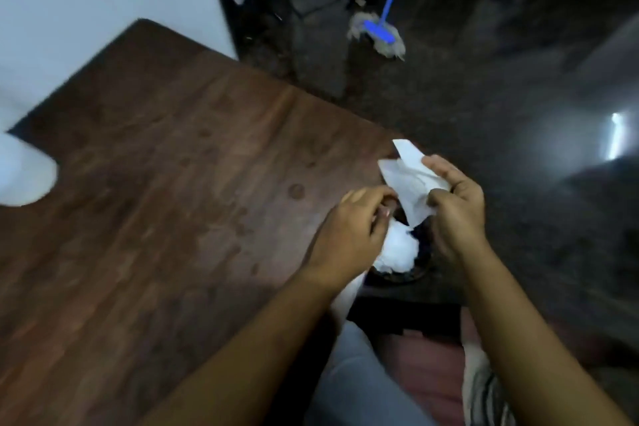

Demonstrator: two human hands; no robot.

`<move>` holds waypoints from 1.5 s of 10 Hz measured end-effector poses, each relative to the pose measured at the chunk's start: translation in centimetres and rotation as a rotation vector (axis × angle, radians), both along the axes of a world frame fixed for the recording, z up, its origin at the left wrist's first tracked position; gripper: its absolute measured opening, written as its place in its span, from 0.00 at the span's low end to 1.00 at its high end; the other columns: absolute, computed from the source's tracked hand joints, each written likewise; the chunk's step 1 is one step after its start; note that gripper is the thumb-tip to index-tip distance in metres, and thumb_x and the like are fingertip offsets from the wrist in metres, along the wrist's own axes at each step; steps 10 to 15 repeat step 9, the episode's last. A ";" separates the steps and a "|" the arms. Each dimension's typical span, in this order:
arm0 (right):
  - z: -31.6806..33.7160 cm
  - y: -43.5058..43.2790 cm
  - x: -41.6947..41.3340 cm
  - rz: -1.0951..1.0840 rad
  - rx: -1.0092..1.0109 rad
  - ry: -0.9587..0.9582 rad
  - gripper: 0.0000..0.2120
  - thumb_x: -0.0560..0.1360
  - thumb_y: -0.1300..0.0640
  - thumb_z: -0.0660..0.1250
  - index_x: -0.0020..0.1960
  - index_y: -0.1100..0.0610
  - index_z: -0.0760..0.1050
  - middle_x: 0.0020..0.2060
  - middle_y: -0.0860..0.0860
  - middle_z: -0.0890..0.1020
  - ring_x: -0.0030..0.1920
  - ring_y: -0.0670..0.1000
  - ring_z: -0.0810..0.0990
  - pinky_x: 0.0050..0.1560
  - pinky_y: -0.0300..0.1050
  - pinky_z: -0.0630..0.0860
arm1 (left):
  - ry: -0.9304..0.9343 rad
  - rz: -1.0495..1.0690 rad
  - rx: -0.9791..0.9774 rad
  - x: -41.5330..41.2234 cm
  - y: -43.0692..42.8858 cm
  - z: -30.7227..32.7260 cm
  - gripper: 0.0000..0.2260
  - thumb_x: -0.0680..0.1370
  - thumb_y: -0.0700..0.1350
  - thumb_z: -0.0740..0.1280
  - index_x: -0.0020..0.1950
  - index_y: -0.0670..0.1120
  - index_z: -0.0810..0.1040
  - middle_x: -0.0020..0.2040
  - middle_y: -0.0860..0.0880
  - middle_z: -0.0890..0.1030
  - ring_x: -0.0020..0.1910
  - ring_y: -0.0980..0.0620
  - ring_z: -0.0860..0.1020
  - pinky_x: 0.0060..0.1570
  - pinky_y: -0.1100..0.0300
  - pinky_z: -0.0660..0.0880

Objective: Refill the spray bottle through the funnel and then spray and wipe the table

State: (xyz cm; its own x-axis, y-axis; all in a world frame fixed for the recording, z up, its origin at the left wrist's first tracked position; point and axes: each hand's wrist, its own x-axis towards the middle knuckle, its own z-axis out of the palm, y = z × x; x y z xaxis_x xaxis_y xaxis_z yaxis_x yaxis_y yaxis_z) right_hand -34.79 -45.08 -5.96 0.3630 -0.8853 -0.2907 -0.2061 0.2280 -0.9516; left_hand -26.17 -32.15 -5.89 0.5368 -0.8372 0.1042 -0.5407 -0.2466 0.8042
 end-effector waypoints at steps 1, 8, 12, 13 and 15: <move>-5.7 -3.3 -3.8 -0.151 0.057 0.135 0.22 0.70 0.75 0.57 0.51 0.56 0.80 0.57 0.52 0.80 0.58 0.54 0.79 0.55 0.47 0.77 | -0.008 -0.187 0.073 -4.3 -3.9 -1.6 0.12 0.74 0.40 0.63 0.57 0.45 0.76 0.54 0.47 0.80 0.54 0.48 0.74 0.56 0.57 0.70; -27.3 -5.9 -4.9 -0.092 0.359 0.826 0.14 0.79 0.61 0.60 0.59 0.69 0.75 0.59 0.63 0.78 0.60 0.60 0.76 0.58 0.47 0.72 | -0.050 -0.287 1.154 -8.2 -12.2 -20.2 0.23 0.79 0.54 0.59 0.72 0.48 0.63 0.72 0.44 0.63 0.71 0.44 0.60 0.65 0.49 0.62; -27.0 -6.6 -5.4 -0.096 0.401 0.962 0.14 0.80 0.63 0.57 0.63 0.68 0.72 0.63 0.61 0.76 0.64 0.57 0.74 0.60 0.43 0.71 | -0.056 -0.272 1.126 -8.1 -12.5 -20.2 0.25 0.77 0.54 0.64 0.71 0.48 0.63 0.72 0.44 0.63 0.71 0.44 0.61 0.63 0.50 0.65; -27.0 -6.6 -5.4 -0.096 0.401 0.962 0.14 0.80 0.63 0.57 0.63 0.68 0.72 0.63 0.61 0.76 0.64 0.57 0.74 0.60 0.43 0.71 | -0.056 -0.272 1.126 -8.1 -12.5 -20.2 0.25 0.77 0.54 0.64 0.71 0.48 0.63 0.72 0.44 0.63 0.71 0.44 0.61 0.63 0.50 0.65; -27.0 -6.6 -5.4 -0.096 0.401 0.962 0.14 0.80 0.63 0.57 0.63 0.68 0.72 0.63 0.61 0.76 0.64 0.57 0.74 0.60 0.43 0.71 | -0.056 -0.272 1.126 -8.1 -12.5 -20.2 0.25 0.77 0.54 0.64 0.71 0.48 0.63 0.72 0.44 0.63 0.71 0.44 0.61 0.63 0.50 0.65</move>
